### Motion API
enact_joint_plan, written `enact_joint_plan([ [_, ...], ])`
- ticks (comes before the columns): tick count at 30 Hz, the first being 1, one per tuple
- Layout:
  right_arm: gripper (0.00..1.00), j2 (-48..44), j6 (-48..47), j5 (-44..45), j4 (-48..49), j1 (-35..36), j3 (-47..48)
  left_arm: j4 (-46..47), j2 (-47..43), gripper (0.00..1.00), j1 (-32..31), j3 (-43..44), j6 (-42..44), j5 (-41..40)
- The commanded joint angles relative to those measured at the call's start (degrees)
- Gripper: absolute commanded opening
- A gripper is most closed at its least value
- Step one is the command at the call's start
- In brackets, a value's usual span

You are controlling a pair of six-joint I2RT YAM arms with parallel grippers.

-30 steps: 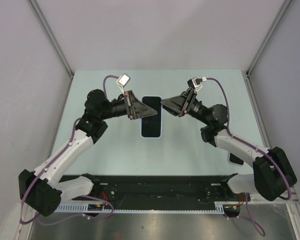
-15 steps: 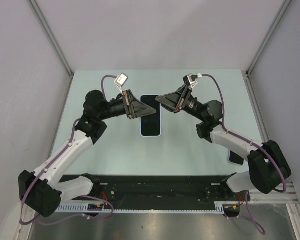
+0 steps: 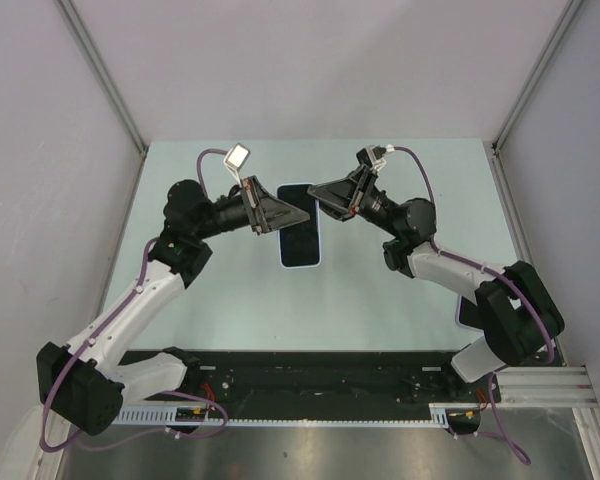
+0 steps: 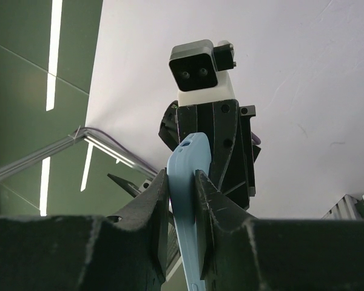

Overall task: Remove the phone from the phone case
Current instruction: Remove the phone case from the phone.

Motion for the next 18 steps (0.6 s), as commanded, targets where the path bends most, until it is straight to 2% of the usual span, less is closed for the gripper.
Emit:
enact_joint_plan([
  [1,0.17,0.0,3.1,3.3,5.7,0.7,3.5,4.7,-1.8,0.0,-0.4,0.4,0.2,3.4],
  [4,0.17,-0.3,2.4,3.1,4.8,0.7,3.5,4.9,-1.6,0.0,-0.4,0.4,0.2,3.4],
  [9,0.28,-0.3,2.5,3.5,4.9,0.5,3.6,5.0,-1.6,0.0,-0.4,0.5,0.0,3.6],
  [18,0.35,-1.5,1.6,3.4,3.8,-0.4,3.7,5.2,-1.4,0.0,-0.3,0.7,-0.3,3.6],
])
